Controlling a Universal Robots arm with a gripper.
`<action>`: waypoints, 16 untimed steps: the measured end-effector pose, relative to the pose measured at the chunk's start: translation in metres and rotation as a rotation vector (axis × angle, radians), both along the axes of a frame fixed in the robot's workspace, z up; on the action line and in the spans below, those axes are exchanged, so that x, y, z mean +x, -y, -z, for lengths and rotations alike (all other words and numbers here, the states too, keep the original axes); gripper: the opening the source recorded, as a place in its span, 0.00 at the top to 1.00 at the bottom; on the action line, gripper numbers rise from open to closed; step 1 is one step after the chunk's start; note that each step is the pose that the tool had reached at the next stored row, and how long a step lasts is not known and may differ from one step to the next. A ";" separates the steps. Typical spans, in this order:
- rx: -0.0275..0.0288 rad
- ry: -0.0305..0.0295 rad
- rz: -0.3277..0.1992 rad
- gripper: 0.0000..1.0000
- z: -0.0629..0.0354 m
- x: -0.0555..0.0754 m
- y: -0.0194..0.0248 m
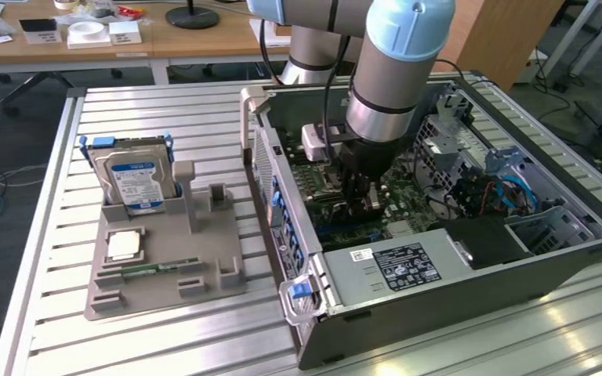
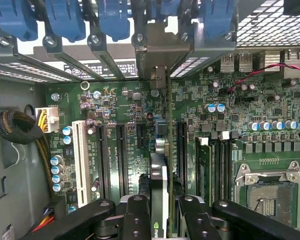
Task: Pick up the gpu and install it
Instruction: 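Insert the gpu into the slot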
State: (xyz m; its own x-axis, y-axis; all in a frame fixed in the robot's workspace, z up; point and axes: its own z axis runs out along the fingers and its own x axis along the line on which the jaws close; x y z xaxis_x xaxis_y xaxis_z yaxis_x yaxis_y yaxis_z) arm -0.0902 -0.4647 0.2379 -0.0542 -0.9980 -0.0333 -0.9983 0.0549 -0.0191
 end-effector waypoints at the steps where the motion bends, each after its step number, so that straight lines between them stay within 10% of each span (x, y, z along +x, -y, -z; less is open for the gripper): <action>1: 0.0000 -0.0001 0.000 0.73 0.0000 0.000 0.0000; 16: 0.0003 0.0001 0.000 0.73 0.0016 0.000 0.0000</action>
State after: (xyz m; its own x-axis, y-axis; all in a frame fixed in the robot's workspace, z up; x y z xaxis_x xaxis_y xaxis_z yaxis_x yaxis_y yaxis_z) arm -0.0902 -0.4646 0.2362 -0.0543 -0.9980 -0.0336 -0.9983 0.0549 -0.0191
